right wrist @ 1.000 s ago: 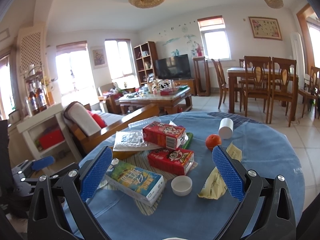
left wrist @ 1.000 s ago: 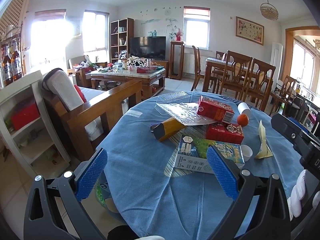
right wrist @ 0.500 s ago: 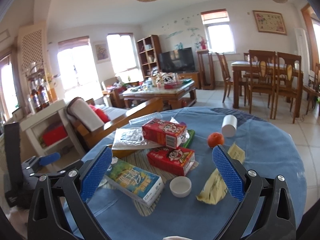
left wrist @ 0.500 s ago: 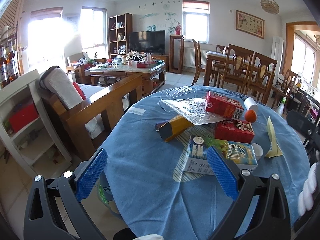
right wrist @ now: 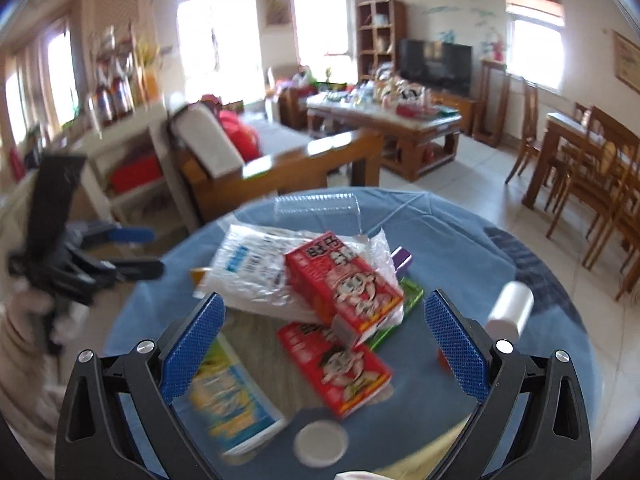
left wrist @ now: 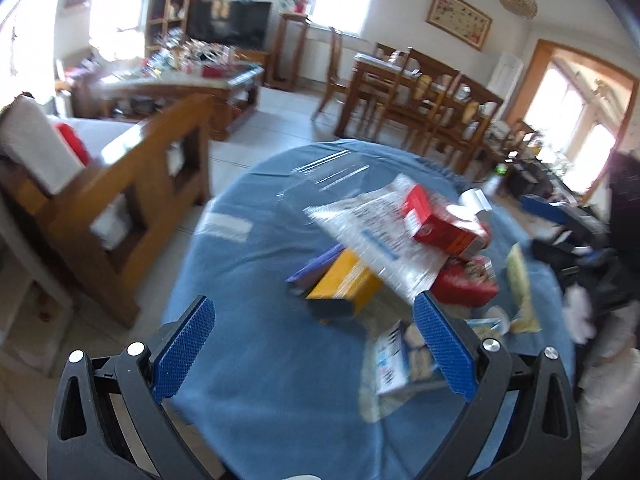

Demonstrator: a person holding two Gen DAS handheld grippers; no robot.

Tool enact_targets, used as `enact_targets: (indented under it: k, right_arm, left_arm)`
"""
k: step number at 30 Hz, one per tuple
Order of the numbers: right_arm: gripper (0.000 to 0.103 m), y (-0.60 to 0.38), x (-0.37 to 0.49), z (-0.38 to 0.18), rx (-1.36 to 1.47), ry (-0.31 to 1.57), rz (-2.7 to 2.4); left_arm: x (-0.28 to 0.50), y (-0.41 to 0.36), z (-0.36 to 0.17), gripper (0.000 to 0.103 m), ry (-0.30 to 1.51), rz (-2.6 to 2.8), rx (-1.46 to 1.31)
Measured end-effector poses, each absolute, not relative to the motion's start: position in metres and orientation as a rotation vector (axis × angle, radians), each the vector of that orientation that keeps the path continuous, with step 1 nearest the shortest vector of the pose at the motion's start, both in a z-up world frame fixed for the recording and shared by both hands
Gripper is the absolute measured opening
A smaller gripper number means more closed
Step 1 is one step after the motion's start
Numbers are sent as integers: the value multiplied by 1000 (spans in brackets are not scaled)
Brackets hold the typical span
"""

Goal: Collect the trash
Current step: 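Grasp the white plastic wrapper with the left tool while the right tool grasps a red milk box, then carry the wrapper in the left tool while the right tool carries the red box to the black bin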

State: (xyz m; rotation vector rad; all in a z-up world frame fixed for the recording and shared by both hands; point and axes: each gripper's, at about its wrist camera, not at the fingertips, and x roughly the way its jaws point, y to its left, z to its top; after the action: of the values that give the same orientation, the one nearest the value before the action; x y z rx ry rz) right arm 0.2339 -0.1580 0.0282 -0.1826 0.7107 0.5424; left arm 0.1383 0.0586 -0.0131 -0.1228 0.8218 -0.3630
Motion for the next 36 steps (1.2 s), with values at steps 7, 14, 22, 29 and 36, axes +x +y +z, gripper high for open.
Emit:
enact_targets:
  k: [7,14,22,29,36]
  right_arm:
    - [99,-142,278,-2,-285,755,579]
    - [79,-134,294,-21,-313,823,614]
    - [52,-132,291,-27,-307,841,641]
    - [51,-129,286,-24,-288,842,624]
    - [50,-156,265,7,-119,816,596]
  left_arm:
    - [177,33,-14,98,877,-456,-191]
    - [210,25,-25,98,965,-500,-312]
    - [235,20,-42,97,1043,-561,-438]
    - [240,16,-45,39,1030,-673,-548]
    - [211,8,-13,7,888,-672,-502]
